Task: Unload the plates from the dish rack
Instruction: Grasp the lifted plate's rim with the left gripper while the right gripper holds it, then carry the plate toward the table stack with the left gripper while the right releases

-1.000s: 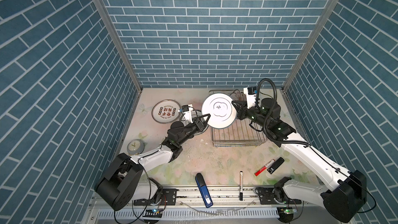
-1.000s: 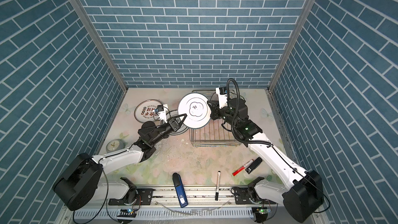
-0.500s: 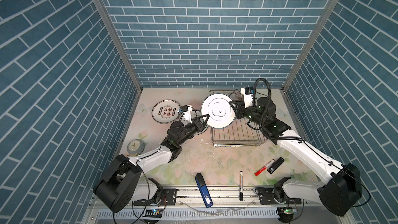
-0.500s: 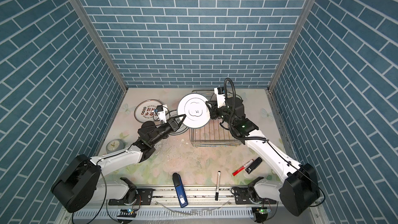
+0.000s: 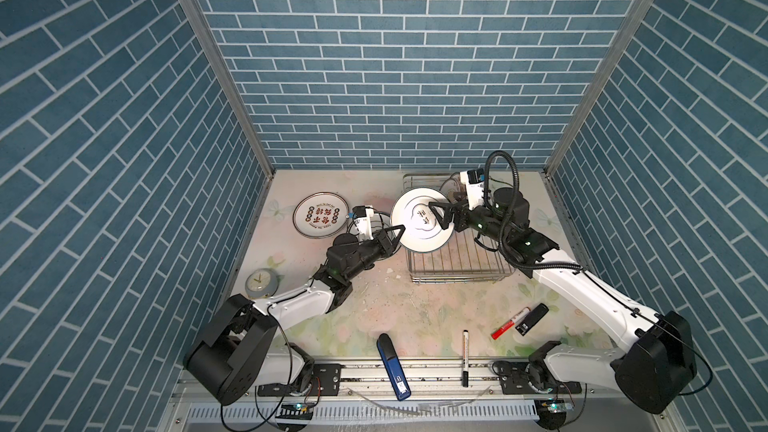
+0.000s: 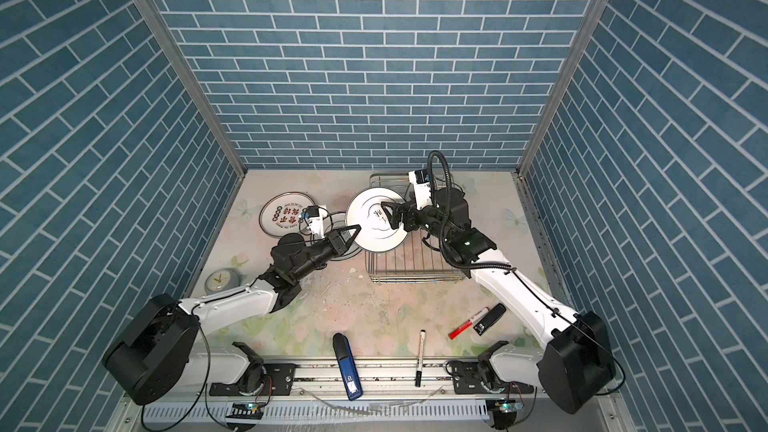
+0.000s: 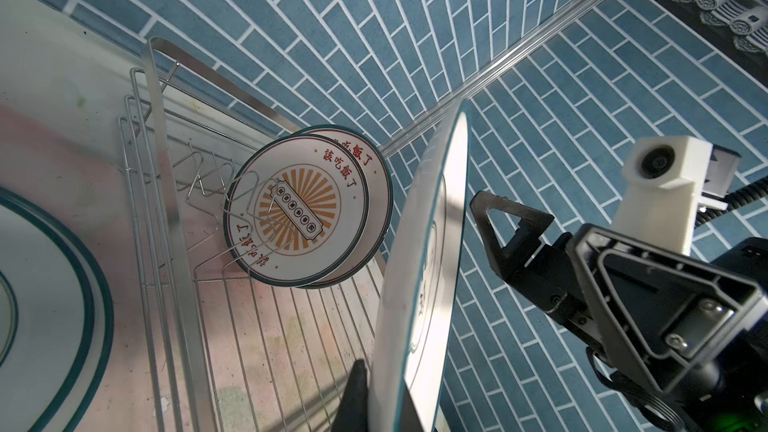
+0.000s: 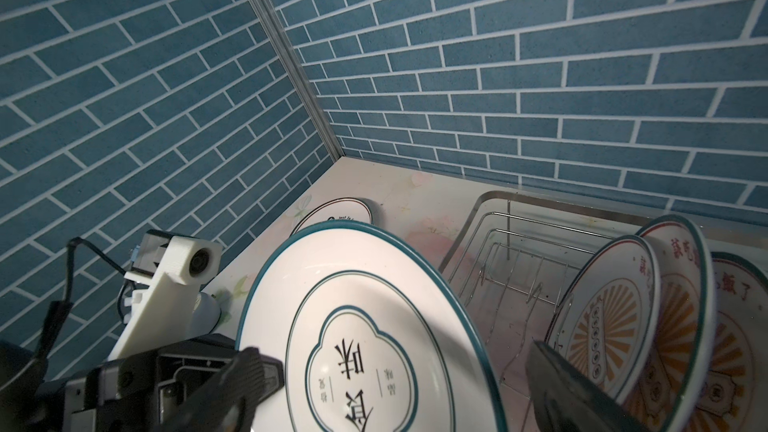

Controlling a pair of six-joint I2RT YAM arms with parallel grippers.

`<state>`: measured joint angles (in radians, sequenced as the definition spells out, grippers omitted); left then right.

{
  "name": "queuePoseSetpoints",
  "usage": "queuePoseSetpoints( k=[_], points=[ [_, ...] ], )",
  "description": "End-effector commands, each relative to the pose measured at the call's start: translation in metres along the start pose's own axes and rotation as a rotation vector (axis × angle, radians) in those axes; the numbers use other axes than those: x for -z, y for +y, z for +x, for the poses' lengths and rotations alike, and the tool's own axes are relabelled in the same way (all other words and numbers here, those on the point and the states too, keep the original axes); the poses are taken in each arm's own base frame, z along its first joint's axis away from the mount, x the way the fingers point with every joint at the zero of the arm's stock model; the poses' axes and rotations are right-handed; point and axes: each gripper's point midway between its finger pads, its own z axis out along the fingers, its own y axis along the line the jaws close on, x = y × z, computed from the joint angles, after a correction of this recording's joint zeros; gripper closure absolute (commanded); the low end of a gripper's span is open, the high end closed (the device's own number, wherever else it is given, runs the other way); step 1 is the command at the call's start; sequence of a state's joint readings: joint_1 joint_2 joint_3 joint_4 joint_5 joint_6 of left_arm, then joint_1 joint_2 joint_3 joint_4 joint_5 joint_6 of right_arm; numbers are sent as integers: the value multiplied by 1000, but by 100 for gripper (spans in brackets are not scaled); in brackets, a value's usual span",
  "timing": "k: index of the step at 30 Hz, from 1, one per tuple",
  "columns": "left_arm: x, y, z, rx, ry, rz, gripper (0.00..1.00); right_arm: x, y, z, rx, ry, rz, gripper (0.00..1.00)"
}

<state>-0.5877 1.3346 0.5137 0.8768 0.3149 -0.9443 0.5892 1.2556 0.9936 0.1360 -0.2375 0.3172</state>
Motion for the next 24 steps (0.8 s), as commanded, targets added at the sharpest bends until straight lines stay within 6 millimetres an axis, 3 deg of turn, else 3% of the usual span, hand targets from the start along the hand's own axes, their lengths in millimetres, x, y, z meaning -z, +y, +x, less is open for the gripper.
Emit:
queuePoseSetpoints(
  k=[1, 6, 12, 18, 24],
  points=[
    [1, -11, -8, -29, -32, 33, 100, 12, 10, -18, 26, -68, -26, 1],
    [4, -7, -11, -50, -47, -3, 100, 23, 16, -21, 59, -89, -45, 1],
    [15, 8, -22, -73, -99, -91, 100, 27, 50, -9, 155, -31, -178, 1],
    [26, 18, -31, -66, -129, -136, 100, 6, 88, 22, 291, 110, -262, 1],
    [38, 26, -36, -65, -158, -169, 100, -12, 101, 39, 326, 190, -276, 1]
  ],
)
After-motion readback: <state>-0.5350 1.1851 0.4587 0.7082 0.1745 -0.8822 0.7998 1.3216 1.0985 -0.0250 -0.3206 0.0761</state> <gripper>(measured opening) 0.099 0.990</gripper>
